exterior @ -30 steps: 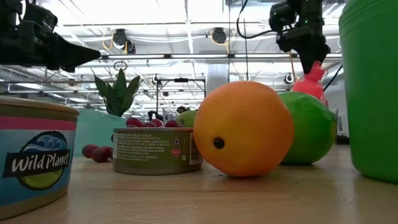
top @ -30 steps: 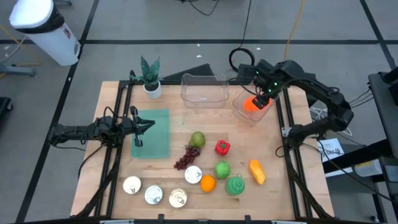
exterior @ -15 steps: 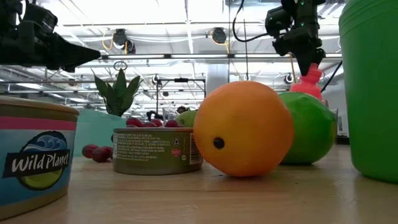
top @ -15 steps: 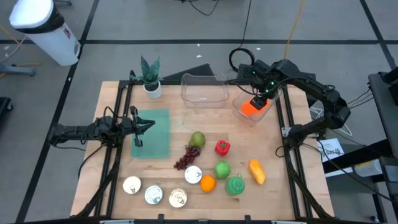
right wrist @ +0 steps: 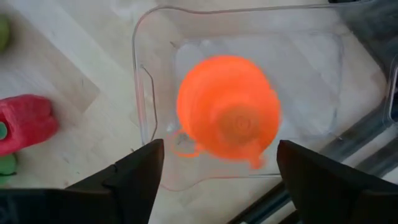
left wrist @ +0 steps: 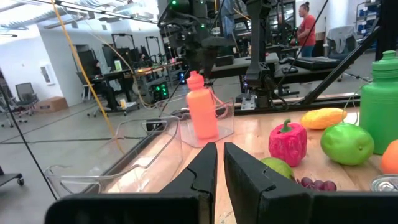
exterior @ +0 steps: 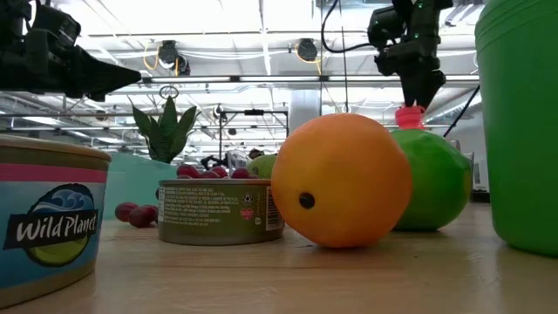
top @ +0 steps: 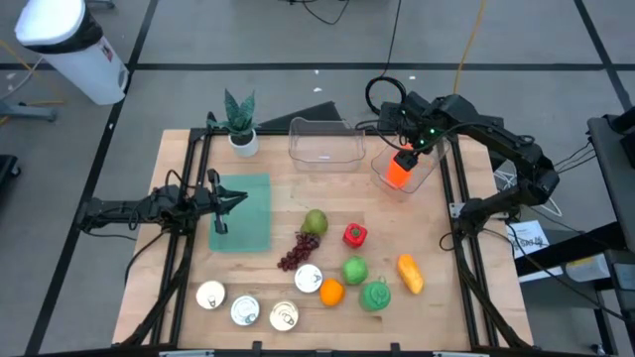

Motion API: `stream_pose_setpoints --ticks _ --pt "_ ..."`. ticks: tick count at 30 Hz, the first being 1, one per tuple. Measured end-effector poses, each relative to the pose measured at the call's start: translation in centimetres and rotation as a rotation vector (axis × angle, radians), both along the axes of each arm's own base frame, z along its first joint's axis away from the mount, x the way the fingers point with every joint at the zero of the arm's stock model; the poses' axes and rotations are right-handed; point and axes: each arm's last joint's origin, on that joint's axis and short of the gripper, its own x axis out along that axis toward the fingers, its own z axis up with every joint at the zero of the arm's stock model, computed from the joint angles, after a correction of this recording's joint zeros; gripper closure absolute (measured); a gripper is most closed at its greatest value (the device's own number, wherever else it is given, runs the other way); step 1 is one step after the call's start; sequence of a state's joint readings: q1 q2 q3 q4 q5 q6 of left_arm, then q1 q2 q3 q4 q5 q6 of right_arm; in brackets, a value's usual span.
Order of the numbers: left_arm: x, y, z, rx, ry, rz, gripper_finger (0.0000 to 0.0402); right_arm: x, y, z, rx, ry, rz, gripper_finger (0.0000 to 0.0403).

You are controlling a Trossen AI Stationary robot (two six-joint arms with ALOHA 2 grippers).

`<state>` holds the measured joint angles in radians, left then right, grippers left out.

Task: Pick & Place Food Item
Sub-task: Put the green tumbler into the right transparent bin

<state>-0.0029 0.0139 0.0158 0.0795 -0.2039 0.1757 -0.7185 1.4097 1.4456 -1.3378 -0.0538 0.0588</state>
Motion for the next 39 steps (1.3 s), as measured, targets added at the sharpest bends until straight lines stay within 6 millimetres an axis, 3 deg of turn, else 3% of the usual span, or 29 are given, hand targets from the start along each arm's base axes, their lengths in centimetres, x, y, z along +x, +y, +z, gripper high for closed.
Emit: stream_pose_setpoints --ticks 10,19,24,29,34,39 --pt "0.0 0.0 0.0 0.000 0.000 0.000 0.0360 -1.0 0.9 1.0 -0.014 -0.011 -0.013 0.0109" --pt "0.0 0.0 0.0 0.000 0.000 0.000 0.0360 -4.9 5.0 3.8 -0.003 -0.057 -0.136 0.0110" --pt "0.0 0.0 0.0 0.000 0.000 0.000 0.0360 -7.0 8.4 5.8 -0.059 -0.206 -0.130 0.0110" --pt "0.0 0.0 0.0 0.000 0.000 0.000 0.0360 -8.0 11.0 7.1 -0.159 -0.514 -0.040 0.0110" --pt "0.0 0.0 0.0 0.000 0.000 0.000 0.0360 -7.1 12.5 6.5 -0.199 -0.780 0.098 0.0110" --pt "0.0 0.0 0.0 0.000 0.000 0.000 0.0360 -4.3 14.2 4.3 -0.069 -1.024 0.351 0.0110"
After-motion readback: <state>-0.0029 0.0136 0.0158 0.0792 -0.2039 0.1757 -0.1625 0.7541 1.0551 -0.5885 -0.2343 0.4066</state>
